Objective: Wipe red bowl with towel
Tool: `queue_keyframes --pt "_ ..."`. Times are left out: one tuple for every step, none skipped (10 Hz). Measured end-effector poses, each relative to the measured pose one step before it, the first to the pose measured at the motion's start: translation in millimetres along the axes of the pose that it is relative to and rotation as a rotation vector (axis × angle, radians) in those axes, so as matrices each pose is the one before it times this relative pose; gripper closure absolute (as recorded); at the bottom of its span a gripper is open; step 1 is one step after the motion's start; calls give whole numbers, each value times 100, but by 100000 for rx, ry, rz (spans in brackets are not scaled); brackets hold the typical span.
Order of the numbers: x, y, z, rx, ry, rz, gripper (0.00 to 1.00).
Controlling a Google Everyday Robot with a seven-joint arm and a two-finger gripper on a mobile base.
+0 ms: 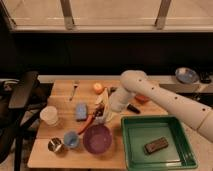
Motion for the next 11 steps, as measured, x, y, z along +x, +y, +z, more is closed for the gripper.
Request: queue_keyframes --pt "1093 -1511 -1723 3359 -1128 2958 100" --pt "900 -1375 -1600 3419 -993 2464 100" --pt "427 -341 -587 680 -233 1011 100" --pt "92 -226 -218 458 -186 303 100" --pt "-44 -23 32 4 -28 -81 100" --pt "-57 -30 66 -78 -25 -118 100" --pt "-20 -31 33 56 -59 -7 100" --pt "149 -58 13 513 59 567 100" --pt "506 -316 -246 2565 1743 2679 100" --pt "910 -437 -463 2291 1808 2845 100" --pt "1789 -892 -893 2826 3866 4265 100"
